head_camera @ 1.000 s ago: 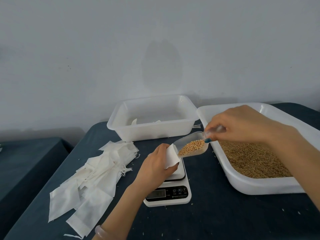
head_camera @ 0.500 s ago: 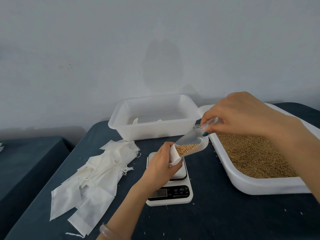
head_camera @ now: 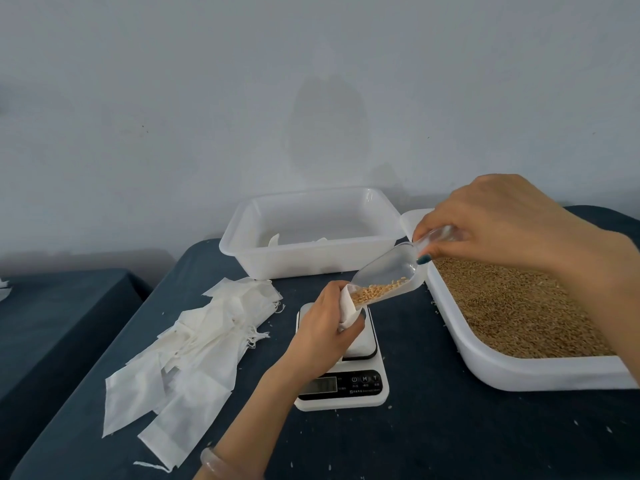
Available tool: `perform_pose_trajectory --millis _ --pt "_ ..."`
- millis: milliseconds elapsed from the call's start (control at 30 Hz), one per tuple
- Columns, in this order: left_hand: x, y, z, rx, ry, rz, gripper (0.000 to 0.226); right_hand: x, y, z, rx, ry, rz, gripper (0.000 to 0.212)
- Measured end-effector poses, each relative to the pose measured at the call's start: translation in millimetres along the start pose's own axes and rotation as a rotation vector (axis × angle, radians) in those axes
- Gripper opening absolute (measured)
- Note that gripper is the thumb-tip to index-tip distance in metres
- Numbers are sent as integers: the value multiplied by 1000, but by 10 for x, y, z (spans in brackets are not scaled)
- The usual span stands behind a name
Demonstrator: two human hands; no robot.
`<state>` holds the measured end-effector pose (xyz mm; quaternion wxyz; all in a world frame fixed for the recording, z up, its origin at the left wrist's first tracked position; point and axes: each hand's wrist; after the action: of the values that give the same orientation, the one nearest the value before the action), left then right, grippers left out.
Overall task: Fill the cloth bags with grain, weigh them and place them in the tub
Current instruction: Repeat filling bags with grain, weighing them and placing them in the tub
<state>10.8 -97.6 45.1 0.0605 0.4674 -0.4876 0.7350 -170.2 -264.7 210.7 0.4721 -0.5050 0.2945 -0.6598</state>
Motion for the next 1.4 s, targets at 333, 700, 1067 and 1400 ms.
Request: perform_pose_trajectory --millis 333,700,1067,1400 --pt "32 -53 -33 13 36 -26 31 87 329 -208 -90 187 394 51" --pt "77 -330 118 -112 106 28 32 157 931 -569 26 578 1106 27" --pt "190 -593 249 143 42 -30 12 326 1243 -775 -603 806 396 43" --pt "-192 -314 368 53 -189 -84 22 -299 850 -217 79 521 366 38"
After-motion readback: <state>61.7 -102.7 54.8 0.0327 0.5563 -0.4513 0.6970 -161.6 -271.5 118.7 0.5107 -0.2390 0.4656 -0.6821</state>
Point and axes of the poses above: each hand's wrist, its own z-axis towards the middle knuckle, its own y-axis out of the palm, x = y × z, and after that the axes turned 15 degrees about -y, right-handed
